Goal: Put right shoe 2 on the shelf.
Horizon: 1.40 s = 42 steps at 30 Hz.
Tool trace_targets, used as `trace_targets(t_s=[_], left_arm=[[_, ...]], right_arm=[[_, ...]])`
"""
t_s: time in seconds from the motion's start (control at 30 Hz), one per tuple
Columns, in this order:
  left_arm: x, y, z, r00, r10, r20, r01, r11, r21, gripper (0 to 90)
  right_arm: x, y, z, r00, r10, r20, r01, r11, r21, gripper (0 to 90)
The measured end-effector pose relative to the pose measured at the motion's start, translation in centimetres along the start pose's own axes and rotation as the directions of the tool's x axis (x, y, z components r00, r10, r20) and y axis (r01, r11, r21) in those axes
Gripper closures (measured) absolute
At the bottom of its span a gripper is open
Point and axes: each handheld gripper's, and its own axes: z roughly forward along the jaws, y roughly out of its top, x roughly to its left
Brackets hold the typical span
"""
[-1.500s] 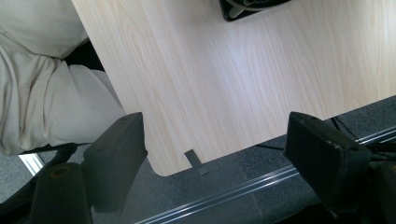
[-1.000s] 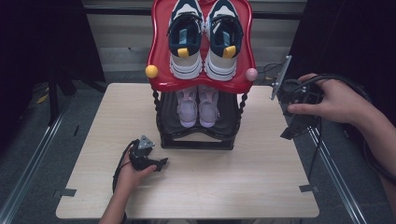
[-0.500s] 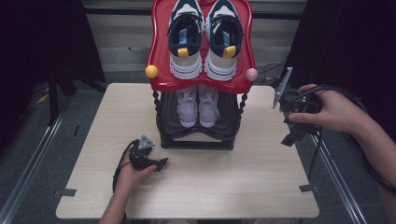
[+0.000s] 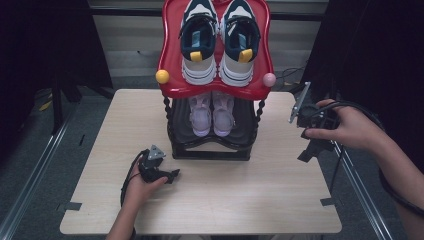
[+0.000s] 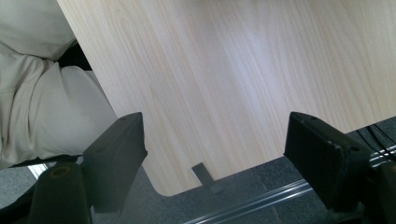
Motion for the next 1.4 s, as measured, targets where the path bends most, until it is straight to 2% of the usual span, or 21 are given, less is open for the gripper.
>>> trace_targets(t_s=[0.37,0.6,0.63,0.73,0.8,0.83,0.93,1.03,1.07,1.4], left_arm=[[0.0,0.0,0.0,1.0000,0.000,0.000,0.000,1.0000,0.000,13.3],[0.0,0.0,0.0,1.0000,0.000,-0.001,0.000,1.0000,0.000,13.3],[0.0,0.0,0.0,1.0000,0.000,0.000,0.000,1.0000,0.000,13.3],[0.0,0.0,0.0,1.0000,0.000,0.000,0.000,1.0000,0.000,13.3],[0.0,0.0,0.0,1.0000,0.000,0.000,0.000,1.0000,0.000,13.3],[0.0,0.0,0.0,1.0000,0.000,0.000,0.000,1.0000,0.000,13.3],[0.0,0.0,0.0,1.0000,-0.001,-0.001,0.001,1.0000,-0.003,13.3],[0.0,0.0,0.0,1.0000,-0.001,-0.001,0.001,1.0000,-0.003,13.3],[0.0,0.0,0.0,1.0000,-0.001,-0.001,0.001,1.0000,-0.003,13.3],[0.0,0.0,0.0,1.0000,0.000,-0.002,0.000,1.0000,-0.003,13.3]], right_arm=[[-0.2,0.0,1.8,1.0000,0.003,-0.007,-0.003,1.000,-0.011,19.7],[-0.1,0.0,3.6,0.9997,0.017,-0.017,-0.017,1.000,-0.012,19.6],[-0.2,0.0,3.9,0.9999,0.001,-0.014,-0.001,1.000,-0.012,19.6],[-0.2,-0.1,4.5,0.9996,0.011,-0.025,-0.012,1.000,-0.018,19.6],[-0.3,-0.2,5.0,0.9997,0.000,-0.026,-0.001,1.000,-0.021,19.3],[-0.3,-0.3,5.3,0.9992,0.012,-0.037,-0.013,1.000,-0.027,19.3],[-0.4,-0.5,5.8,0.9995,0.006,-0.032,-0.007,0.999,-0.034,19.3],[-0.4,-0.6,6.4,0.9986,0.032,-0.042,-0.034,0.999,-0.041,19.3],[-0.4,-0.7,6.6,0.9990,0.020,-0.041,-0.022,0.999,-0.039,19.3],[-0.4,-0.9,8.2,0.9977,0.031,-0.060,-0.034,0.998,-0.045,19.3]])
